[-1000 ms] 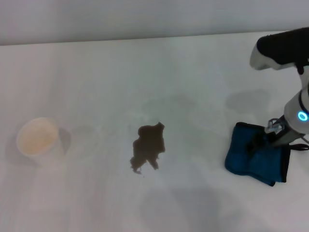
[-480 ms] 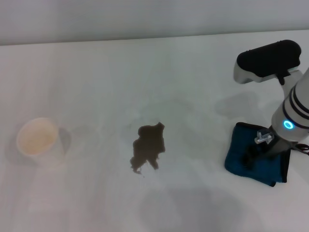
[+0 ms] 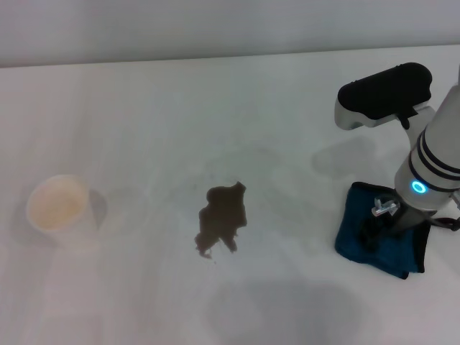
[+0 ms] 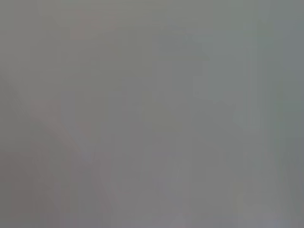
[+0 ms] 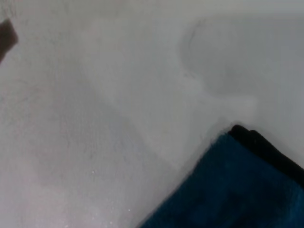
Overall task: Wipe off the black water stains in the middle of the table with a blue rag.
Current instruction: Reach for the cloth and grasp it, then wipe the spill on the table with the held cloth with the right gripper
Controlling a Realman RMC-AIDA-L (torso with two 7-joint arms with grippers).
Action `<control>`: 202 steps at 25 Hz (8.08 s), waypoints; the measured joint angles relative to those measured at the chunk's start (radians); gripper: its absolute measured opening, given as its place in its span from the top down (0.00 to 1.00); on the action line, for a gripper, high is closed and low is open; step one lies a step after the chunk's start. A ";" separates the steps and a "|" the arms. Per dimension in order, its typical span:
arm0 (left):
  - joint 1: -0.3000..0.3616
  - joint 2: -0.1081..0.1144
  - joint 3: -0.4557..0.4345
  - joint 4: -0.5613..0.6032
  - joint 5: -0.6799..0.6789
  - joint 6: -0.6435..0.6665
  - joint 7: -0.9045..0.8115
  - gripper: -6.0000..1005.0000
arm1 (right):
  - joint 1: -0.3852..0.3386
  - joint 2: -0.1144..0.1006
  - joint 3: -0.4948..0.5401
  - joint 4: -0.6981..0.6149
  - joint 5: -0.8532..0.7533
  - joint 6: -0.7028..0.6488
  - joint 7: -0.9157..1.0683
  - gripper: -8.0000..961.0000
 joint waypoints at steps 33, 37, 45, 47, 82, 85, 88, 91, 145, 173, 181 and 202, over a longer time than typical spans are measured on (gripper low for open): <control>-0.010 0.000 0.000 -0.001 -0.001 -0.001 0.002 0.12 | 0.104 0.003 -0.054 -0.008 0.074 -0.029 -0.073 0.87; -0.011 0.000 0.000 -0.002 -0.001 0.000 0.002 0.12 | 0.200 0.006 -0.118 0.086 0.128 -0.084 -0.075 0.87; -0.002 -0.001 0.005 0.003 0.004 0.000 0.002 0.12 | 0.352 0.009 -0.236 0.258 0.242 -0.207 -0.087 0.87; 0.000 -0.002 0.007 0.004 0.006 0.000 0.002 0.12 | 0.373 0.009 -0.243 0.269 0.247 -0.219 -0.088 0.87; 0.033 -0.003 0.011 0.032 0.011 0.091 0.002 0.12 | 0.663 0.008 -0.648 0.365 0.630 -0.426 -0.122 0.88; 0.029 -0.002 0.011 0.033 0.011 0.091 0.002 0.12 | 0.667 0.008 -0.662 0.352 0.665 -0.426 -0.128 0.88; 0.025 -0.002 0.011 0.033 0.011 0.090 0.002 0.12 | 0.668 0.008 -0.666 0.343 0.682 -0.426 -0.131 0.88; 0.020 -0.002 0.011 0.033 0.011 0.090 0.002 0.12 | 0.666 0.008 -0.670 0.359 0.676 -0.437 -0.132 0.88; 0.005 -0.005 0.011 0.047 0.015 0.090 0.002 0.12 | 0.730 0.008 -0.750 0.341 0.832 -0.406 -0.224 0.88; -0.008 -0.002 0.011 0.058 0.016 0.094 0.002 0.12 | 0.784 0.008 -0.620 0.739 0.574 -0.431 -0.265 0.88; -0.009 -0.002 0.010 0.058 0.016 0.095 0.002 0.12 | 0.703 0.008 -0.629 0.623 0.592 -0.427 -0.273 0.88; -0.003 -0.003 0.006 0.058 0.014 0.106 0.002 0.12 | 0.665 0.008 -0.677 0.327 0.643 -0.320 -0.195 0.89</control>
